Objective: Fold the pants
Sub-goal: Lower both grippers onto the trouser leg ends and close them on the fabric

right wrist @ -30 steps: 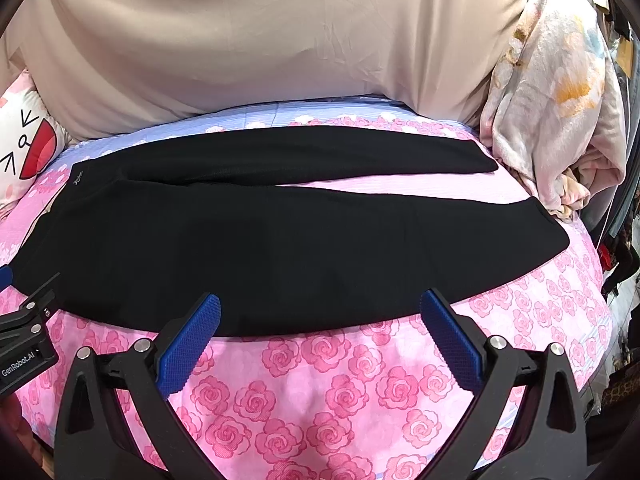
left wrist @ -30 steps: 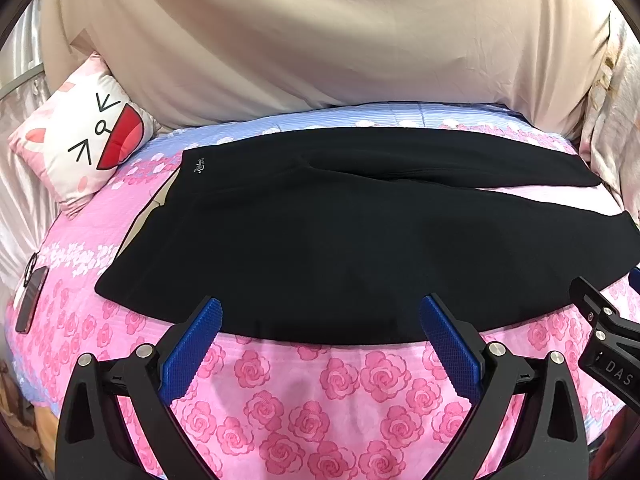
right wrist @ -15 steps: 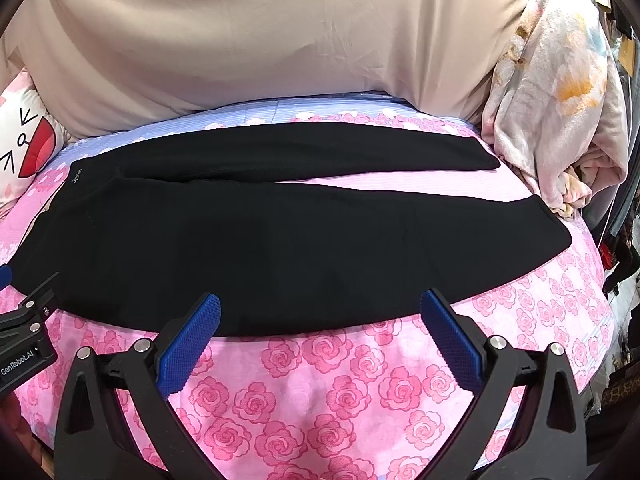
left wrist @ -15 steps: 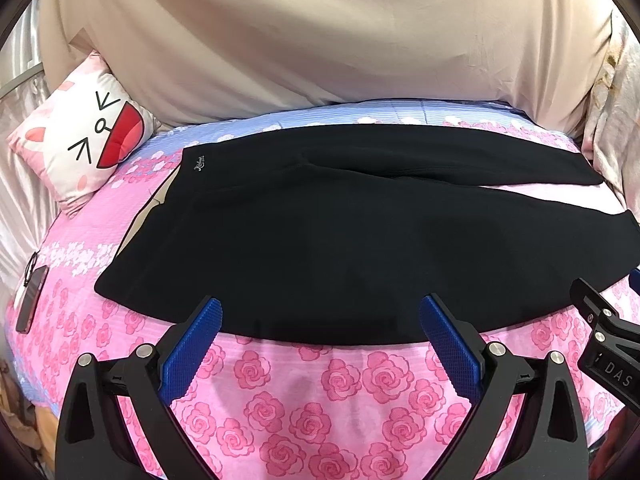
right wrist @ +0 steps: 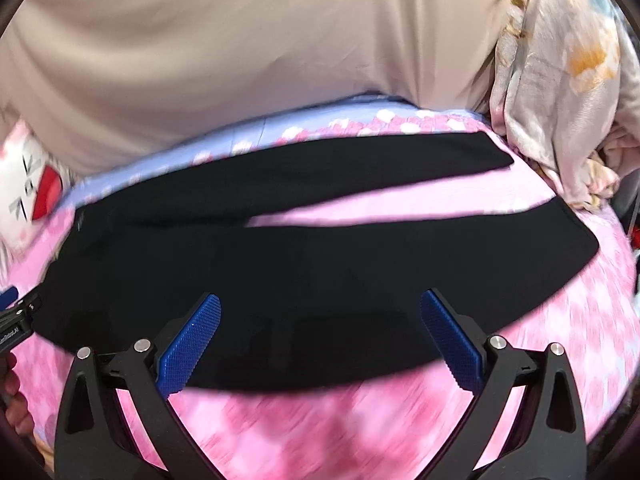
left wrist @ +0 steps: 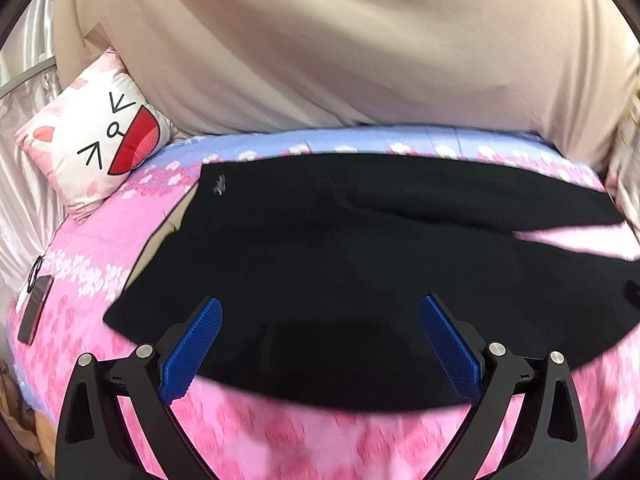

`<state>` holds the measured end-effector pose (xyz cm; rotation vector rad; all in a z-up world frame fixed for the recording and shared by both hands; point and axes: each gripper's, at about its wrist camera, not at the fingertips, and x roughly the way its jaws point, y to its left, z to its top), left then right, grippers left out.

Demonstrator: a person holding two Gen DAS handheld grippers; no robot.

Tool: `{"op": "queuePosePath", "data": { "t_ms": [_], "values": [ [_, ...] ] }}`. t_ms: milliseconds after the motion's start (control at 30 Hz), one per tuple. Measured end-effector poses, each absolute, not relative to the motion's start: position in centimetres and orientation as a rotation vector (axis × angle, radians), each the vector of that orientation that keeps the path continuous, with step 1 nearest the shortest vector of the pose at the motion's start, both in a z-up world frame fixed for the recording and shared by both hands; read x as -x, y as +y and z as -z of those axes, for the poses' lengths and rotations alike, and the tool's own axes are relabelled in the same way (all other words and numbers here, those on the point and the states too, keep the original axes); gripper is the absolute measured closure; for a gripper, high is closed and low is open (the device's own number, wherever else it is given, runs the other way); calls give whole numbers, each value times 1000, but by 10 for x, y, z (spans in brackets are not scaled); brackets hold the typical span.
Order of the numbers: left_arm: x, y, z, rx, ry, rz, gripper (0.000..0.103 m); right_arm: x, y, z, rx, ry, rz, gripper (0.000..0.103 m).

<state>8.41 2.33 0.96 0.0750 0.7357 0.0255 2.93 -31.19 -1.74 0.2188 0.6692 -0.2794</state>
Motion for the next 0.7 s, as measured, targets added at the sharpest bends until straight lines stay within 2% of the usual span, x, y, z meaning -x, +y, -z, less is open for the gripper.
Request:
{"op": "queuePosePath", "data": {
  "t_ms": [200, 400, 700],
  "values": [
    [-138, 36, -21, -76, 685, -123, 6, -93, -442, 8, -235, 709, 340, 5],
    [-198, 47, -25, -51, 686, -157, 6, -166, -571, 24, -243, 793, 416, 5],
    [-302, 121, -10, 38, 843, -248, 6, -239, -627, 53, -210, 883, 409, 5]
  ]
}}
